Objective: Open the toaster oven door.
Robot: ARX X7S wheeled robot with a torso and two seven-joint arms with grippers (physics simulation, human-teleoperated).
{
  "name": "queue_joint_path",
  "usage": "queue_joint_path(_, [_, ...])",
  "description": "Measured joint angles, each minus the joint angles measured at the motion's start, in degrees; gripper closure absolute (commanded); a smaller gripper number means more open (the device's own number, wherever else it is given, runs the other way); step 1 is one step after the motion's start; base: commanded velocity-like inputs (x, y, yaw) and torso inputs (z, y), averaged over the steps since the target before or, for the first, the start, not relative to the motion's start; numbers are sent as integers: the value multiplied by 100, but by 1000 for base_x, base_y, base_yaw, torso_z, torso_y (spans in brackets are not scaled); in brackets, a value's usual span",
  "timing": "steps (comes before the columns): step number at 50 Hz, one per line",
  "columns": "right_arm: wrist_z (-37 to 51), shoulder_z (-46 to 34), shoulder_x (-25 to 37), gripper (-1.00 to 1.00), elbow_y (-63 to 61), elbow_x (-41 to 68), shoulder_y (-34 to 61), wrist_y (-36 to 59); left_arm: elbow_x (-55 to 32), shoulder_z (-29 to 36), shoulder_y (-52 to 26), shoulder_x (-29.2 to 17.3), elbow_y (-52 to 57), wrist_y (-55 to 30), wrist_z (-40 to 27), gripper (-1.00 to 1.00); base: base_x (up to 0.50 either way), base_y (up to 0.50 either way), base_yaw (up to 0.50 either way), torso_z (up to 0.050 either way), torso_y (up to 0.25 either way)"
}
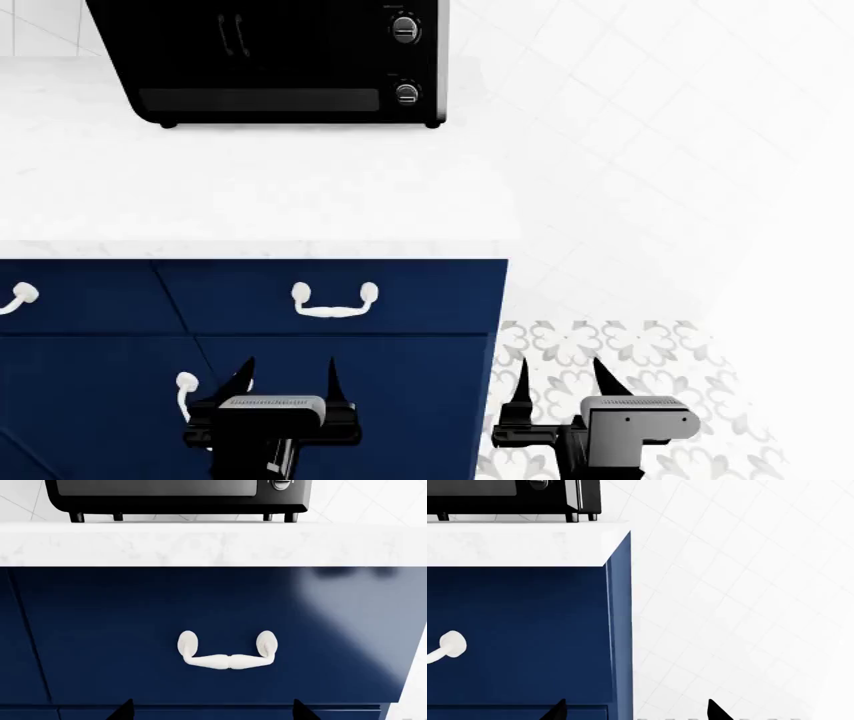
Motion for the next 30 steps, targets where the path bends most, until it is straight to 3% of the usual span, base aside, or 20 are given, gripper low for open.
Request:
queue_joint_path(10, [139, -158, 110, -100, 30, 76, -5, 0, -195, 148, 21, -107, 26, -70, -52, -100, 0, 0, 0, 0, 0])
queue_joint_path(30, [272, -357, 508, -100, -537, 319, 238, 663, -756, 365, -190, -475, 1079, -1198, -151, -100, 0, 0, 0, 50, 0])
